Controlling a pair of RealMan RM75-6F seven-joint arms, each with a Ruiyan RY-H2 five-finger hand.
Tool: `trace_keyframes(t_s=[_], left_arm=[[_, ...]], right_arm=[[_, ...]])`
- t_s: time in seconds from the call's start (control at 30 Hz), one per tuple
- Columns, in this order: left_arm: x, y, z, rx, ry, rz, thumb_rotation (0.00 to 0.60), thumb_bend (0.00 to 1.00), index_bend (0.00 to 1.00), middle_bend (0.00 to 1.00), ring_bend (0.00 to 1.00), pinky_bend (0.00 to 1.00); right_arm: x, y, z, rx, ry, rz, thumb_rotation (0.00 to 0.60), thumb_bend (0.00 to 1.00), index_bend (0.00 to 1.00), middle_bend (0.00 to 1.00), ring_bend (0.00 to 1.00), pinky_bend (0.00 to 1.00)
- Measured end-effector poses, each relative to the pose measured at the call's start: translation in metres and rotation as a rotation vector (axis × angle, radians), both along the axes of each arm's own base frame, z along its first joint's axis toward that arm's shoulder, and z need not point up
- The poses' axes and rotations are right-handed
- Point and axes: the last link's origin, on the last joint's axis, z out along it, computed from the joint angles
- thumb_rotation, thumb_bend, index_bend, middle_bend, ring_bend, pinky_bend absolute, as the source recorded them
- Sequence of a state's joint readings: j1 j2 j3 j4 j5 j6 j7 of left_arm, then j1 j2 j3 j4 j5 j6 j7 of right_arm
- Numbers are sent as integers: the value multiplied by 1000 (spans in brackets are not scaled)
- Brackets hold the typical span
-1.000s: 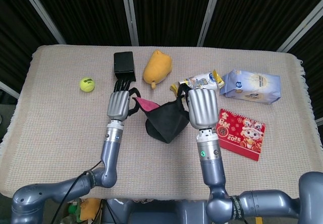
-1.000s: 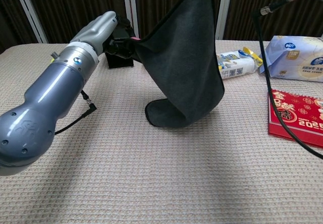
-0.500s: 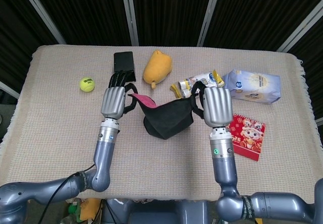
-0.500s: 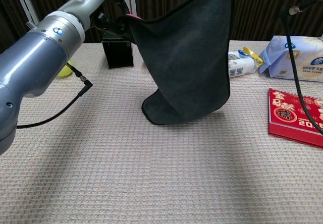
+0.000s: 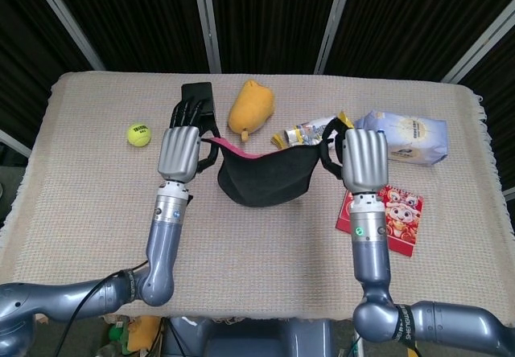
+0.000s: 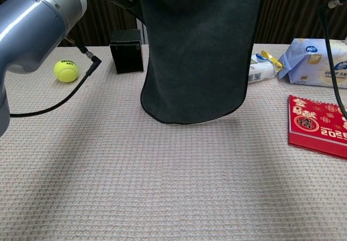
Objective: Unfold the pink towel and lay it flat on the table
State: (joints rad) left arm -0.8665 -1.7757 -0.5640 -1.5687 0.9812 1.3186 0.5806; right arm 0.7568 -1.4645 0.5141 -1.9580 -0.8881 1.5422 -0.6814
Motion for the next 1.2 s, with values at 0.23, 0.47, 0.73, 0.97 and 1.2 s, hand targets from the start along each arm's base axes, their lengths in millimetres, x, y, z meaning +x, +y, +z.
trace_keyframes(t_s=[0.23,0.47,0.73,0.97,1.2], left_arm=[[15,5,7,20,8,-11,600,496,563,111,0,8],[31,10,9,36,9,-23,600,496,563,111,0,9],[35,9,-5,16,22,-17,600,496,563,111,0,8],[37,6,-15,17,35,-26,600,496,564,111,0,8],[47,5,-18,15,27,-40,600,497,565,111,0,8]], right_arm=[[-1,-13,8,-15,-19,-5,600,587,750,900,976,871],[3,-24,16,-26,-36,1,600,587,750,900,976,871],[-13,-36,21,-29,-46,-33,600,587,750,900,976,871],[-30,-40,26,-23,-59,-51,600,588,751,900,976,870],[-31,-44,34,-40,-73,-48,600,588,753,900,976,871]])
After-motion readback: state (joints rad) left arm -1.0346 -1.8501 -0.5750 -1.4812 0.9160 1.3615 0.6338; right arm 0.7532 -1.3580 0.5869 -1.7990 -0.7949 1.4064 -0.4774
